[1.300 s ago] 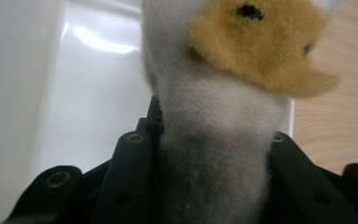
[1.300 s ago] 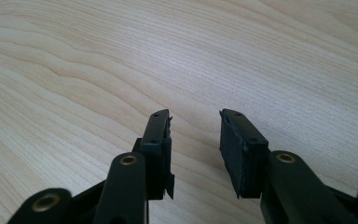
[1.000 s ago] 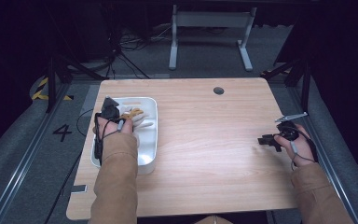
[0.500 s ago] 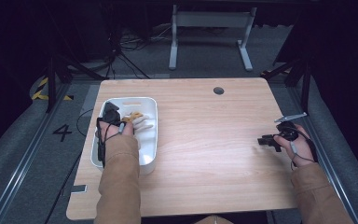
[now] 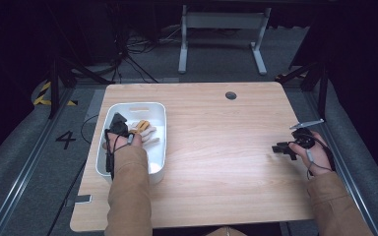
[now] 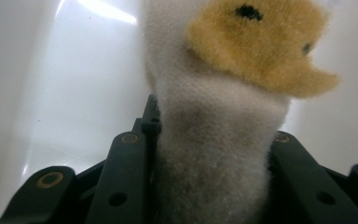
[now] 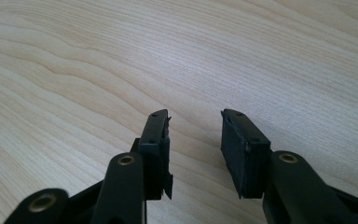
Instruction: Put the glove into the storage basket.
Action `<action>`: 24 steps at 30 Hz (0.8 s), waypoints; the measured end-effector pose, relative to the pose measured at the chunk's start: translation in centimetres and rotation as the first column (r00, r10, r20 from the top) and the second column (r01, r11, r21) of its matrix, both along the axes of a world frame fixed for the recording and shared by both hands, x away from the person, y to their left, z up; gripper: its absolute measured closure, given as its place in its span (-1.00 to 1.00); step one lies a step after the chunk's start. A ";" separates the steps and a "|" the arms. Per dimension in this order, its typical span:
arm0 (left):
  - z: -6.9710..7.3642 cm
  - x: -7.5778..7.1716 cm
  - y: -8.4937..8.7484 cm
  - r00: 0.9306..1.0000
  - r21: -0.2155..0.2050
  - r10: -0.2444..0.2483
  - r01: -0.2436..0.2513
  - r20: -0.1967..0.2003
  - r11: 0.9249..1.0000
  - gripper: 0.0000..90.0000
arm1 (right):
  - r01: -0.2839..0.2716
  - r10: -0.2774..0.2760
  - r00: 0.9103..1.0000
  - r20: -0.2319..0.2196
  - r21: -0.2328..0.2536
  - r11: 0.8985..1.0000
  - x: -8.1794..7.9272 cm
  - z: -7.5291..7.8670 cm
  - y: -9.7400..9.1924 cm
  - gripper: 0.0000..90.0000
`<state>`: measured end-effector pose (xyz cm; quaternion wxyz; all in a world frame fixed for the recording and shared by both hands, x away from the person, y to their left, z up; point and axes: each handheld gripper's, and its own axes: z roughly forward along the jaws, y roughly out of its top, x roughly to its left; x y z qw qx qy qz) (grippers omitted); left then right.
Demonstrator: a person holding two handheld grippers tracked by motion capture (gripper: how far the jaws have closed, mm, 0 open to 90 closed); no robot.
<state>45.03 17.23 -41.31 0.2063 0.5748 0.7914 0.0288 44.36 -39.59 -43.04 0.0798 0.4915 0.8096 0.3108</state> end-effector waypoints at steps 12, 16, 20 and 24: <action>0.0 0.5 -2.4 0.989 0.050 -0.073 0.080 -0.125 0.996 -0.58 | 0.005 -0.005 1.000 0.003 0.024 1.000 0.5 0.2 0.1 0.38; 0.2 0.4 -2.5 0.988 0.052 -0.096 0.103 -0.121 0.993 -0.54 | 0.006 -0.006 1.000 0.006 0.028 1.000 0.6 0.2 0.1 0.38; 0.7 0.1 -2.1 0.991 0.099 -0.120 0.126 -0.058 0.987 -0.54 | 0.008 -0.008 1.000 0.010 0.032 0.999 0.7 0.3 0.0 0.37; 1.8 -0.2 -1.6 0.990 0.135 -0.142 0.138 0.019 0.981 -0.54 | 0.003 -0.003 1.000 0.014 0.022 1.000 0.7 0.3 0.2 0.34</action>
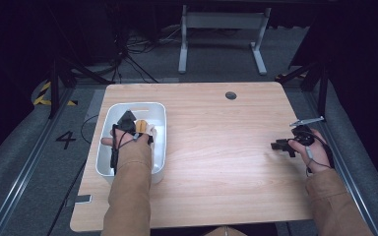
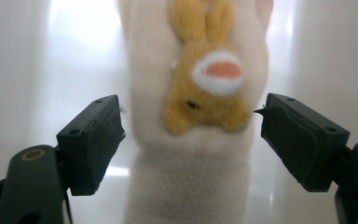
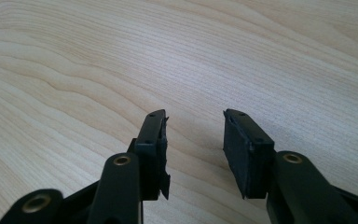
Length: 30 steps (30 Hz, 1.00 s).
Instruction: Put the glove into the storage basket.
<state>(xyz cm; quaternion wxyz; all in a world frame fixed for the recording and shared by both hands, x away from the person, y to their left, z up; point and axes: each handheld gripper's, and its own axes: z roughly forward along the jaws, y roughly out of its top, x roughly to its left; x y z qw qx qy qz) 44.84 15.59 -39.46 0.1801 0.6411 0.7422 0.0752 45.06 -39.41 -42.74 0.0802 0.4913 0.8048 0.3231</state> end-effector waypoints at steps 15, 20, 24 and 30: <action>3.8 -1.8 -0.6 0.949 0.005 -0.136 0.141 0.283 0.990 -0.54 | -0.021 0.021 1.000 0.014 -0.009 1.000 -0.2 0.0 0.3 0.31; 4.9 -3.4 -3.8 0.849 0.000 -0.328 0.360 0.414 0.933 -0.37 | -0.025 0.026 0.999 0.019 -0.009 1.000 -0.5 0.0 0.5 0.29; 4.7 -4.9 -6.5 0.764 -0.007 -0.443 0.505 0.470 0.863 -0.37 | -0.048 0.048 0.998 0.039 -0.009 0.999 -0.8 0.1 0.5 0.27; 2.3 -7.2 -10.9 0.612 0.019 -0.589 0.684 0.528 0.729 -0.38 | -0.069 0.069 0.995 0.071 -0.008 0.998 -1.0 0.3 0.6 0.25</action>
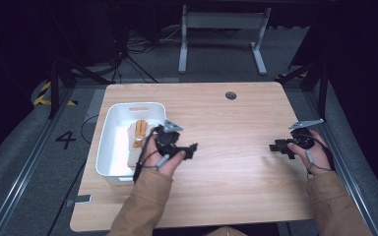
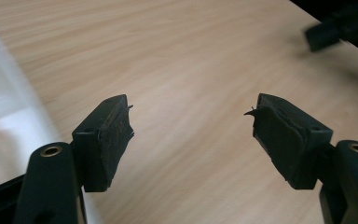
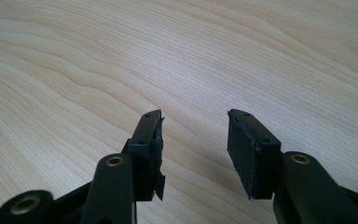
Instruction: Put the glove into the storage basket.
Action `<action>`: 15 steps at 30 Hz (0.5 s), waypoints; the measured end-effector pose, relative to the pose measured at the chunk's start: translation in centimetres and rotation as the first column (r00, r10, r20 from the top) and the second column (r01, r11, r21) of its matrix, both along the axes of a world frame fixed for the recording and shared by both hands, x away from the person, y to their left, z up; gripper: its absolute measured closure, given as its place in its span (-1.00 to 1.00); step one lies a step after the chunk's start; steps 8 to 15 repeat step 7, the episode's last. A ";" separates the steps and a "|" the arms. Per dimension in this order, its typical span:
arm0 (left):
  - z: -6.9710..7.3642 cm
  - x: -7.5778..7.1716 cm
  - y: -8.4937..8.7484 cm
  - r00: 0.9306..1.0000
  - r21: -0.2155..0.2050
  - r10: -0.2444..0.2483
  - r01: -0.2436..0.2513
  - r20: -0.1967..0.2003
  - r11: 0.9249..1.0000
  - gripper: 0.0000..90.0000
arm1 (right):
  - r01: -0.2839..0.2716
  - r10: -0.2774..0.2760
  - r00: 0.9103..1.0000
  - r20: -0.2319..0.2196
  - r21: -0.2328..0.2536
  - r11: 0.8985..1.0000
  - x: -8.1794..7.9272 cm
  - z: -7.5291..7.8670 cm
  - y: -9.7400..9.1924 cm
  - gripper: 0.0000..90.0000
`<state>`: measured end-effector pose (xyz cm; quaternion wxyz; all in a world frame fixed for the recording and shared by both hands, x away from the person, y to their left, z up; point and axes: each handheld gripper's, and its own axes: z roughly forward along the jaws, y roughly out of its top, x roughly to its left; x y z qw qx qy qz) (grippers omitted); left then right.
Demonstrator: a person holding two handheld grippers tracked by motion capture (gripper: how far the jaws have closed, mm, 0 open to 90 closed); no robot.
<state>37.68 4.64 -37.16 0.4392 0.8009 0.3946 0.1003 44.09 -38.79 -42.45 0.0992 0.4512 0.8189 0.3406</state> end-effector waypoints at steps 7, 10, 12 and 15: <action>-3.6 -2.3 -3.7 0.976 0.014 -0.216 0.216 -0.023 0.976 -0.44 | -0.015 0.015 1.000 0.016 -0.008 1.000 -0.1 -0.1 0.3 0.25; -3.6 -2.3 -3.7 0.976 0.014 -0.216 0.216 -0.023 0.976 -0.44 | -0.015 0.015 1.000 0.016 -0.008 1.000 -0.1 -0.1 0.3 0.25; -3.6 -2.3 -3.7 0.976 0.014 -0.216 0.216 -0.023 0.976 -0.44 | -0.015 0.015 1.000 0.016 -0.008 1.000 -0.1 -0.1 0.3 0.25; -3.6 -2.3 -3.7 0.976 0.014 -0.216 0.216 -0.023 0.976 -0.44 | -0.015 0.015 1.000 0.016 -0.008 1.000 -0.1 -0.1 0.3 0.25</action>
